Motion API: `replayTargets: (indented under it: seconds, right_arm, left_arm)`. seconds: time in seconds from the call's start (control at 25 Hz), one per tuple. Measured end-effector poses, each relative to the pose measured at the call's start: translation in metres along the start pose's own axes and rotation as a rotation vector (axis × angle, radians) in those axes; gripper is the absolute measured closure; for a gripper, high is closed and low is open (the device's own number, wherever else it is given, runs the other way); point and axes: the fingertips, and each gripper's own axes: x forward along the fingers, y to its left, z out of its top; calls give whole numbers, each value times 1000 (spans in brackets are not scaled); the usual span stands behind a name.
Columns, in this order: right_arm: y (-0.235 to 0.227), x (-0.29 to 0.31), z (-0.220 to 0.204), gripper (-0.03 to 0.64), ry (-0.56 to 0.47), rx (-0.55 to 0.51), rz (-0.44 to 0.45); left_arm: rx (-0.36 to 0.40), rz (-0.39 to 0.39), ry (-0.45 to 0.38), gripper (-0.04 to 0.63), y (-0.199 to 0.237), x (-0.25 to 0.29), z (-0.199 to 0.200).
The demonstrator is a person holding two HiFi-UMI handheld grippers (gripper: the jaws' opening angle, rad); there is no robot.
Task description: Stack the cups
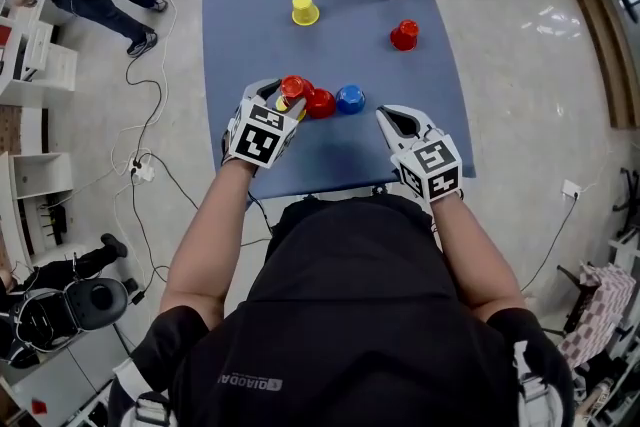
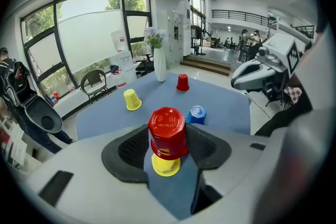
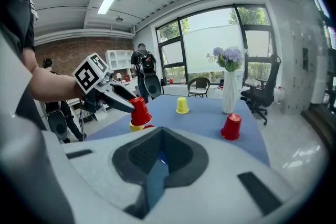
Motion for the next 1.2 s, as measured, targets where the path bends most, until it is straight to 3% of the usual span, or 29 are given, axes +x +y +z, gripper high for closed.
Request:
replayTargets:
  seconds: [1.04,1.2]
  right_arm:
    - [-1,-1,-3,614,19,-12,-4]
    - [-1,-3,-3,614,20,-13,-6]
  left_arm:
    - [8,-22,41,368,-4,13,-16]
    - [10,-41,46,339,-9,13,-18]
